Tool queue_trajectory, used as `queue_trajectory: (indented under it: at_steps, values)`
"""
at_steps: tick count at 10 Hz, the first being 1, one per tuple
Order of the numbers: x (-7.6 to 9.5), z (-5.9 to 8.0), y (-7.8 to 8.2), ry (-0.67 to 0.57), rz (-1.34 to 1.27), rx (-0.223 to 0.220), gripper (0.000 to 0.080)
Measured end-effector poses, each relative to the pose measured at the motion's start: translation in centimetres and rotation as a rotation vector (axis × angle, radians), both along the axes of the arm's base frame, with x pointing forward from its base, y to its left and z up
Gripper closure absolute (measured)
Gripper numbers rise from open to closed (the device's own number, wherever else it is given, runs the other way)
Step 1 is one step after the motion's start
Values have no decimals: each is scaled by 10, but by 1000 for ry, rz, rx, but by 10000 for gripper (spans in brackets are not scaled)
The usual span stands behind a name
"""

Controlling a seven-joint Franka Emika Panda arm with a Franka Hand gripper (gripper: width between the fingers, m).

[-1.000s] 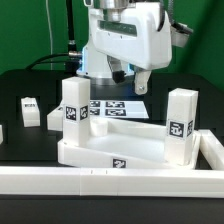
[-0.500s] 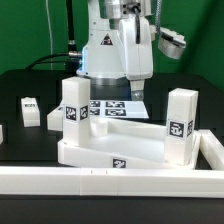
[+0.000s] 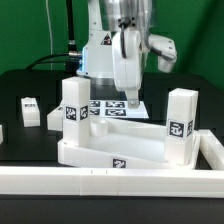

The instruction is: Assemble desk

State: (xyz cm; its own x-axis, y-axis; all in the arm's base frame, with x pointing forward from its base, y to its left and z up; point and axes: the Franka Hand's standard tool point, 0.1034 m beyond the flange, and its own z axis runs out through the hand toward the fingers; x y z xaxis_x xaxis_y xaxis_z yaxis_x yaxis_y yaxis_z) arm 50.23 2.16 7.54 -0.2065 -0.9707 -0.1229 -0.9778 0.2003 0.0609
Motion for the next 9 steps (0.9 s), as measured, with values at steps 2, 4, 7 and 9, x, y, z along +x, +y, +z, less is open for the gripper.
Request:
queue_trajectory:
  at_steps: [2, 4, 7, 9]
  values:
    - [-12, -20, 4, 41, 14, -12, 151]
    - [-17, -42, 1, 77, 21, -28, 151]
    - [-22, -62, -4, 107, 38, -41, 151]
    - [-23, -63, -4, 110, 42, -41, 151]
